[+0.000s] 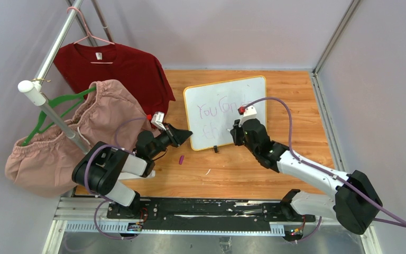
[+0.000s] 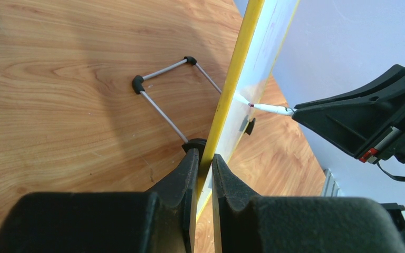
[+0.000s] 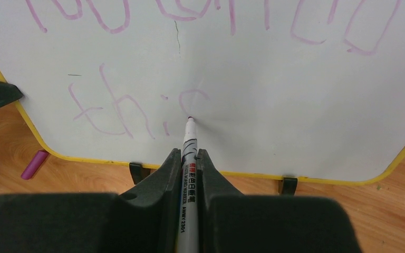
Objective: Write a sentence on the whiteboard
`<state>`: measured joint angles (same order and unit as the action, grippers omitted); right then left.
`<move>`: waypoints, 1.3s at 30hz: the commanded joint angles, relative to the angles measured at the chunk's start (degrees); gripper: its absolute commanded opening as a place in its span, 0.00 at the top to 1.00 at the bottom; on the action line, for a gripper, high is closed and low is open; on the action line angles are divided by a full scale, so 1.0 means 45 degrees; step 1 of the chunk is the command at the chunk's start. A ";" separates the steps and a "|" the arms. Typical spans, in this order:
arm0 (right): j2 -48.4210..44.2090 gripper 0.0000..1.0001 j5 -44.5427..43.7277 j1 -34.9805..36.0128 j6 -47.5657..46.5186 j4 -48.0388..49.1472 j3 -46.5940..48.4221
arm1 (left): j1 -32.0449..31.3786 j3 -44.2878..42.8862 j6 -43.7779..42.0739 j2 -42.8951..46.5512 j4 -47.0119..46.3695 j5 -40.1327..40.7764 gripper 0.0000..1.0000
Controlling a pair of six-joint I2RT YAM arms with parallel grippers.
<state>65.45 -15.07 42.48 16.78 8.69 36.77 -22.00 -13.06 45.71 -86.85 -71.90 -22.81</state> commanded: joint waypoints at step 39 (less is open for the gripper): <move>0.0686 1.00 0.0167 0.0481 0.0830 -0.0415 0.0190 | -0.0171 0.0097 0.0096 0.0300 -0.0858 0.0034 1.00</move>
<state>67.44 -14.31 43.64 19.46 4.73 35.53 -22.04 -13.06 45.65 -86.85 -71.88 -22.63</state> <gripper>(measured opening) 0.138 0.163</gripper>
